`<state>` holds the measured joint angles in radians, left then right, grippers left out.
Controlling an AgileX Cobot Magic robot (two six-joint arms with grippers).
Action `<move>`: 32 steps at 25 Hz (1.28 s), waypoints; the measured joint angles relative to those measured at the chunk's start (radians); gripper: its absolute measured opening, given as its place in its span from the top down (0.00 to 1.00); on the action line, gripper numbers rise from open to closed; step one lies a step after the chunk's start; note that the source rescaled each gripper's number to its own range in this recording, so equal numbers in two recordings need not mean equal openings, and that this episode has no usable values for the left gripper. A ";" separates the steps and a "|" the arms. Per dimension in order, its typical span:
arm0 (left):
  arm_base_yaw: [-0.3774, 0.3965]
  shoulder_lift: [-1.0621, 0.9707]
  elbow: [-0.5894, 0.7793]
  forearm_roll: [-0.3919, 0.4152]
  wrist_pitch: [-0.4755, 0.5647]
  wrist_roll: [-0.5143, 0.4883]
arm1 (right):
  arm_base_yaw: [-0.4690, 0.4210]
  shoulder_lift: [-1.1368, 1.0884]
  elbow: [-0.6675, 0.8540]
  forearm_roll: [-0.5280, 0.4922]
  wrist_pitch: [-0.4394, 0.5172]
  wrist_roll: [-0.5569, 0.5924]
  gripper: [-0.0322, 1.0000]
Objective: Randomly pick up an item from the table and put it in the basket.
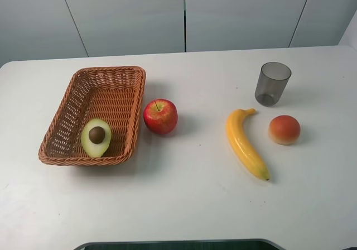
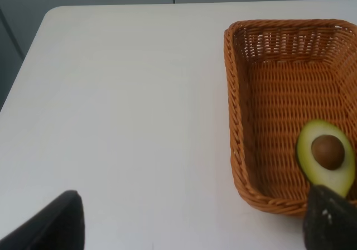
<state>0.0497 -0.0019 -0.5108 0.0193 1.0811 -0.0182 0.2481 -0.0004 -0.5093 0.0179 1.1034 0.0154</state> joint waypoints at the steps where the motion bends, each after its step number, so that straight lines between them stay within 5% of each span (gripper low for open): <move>1: 0.000 0.000 0.000 0.000 0.000 0.000 | 0.000 0.000 0.000 0.000 0.000 -0.001 0.00; 32: 0.000 0.000 0.000 0.000 0.000 0.000 | -0.075 0.000 0.000 -0.007 -0.002 -0.005 0.00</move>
<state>0.0497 -0.0019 -0.5108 0.0193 1.0811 -0.0187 0.1734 -0.0004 -0.5093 0.0107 1.1014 0.0109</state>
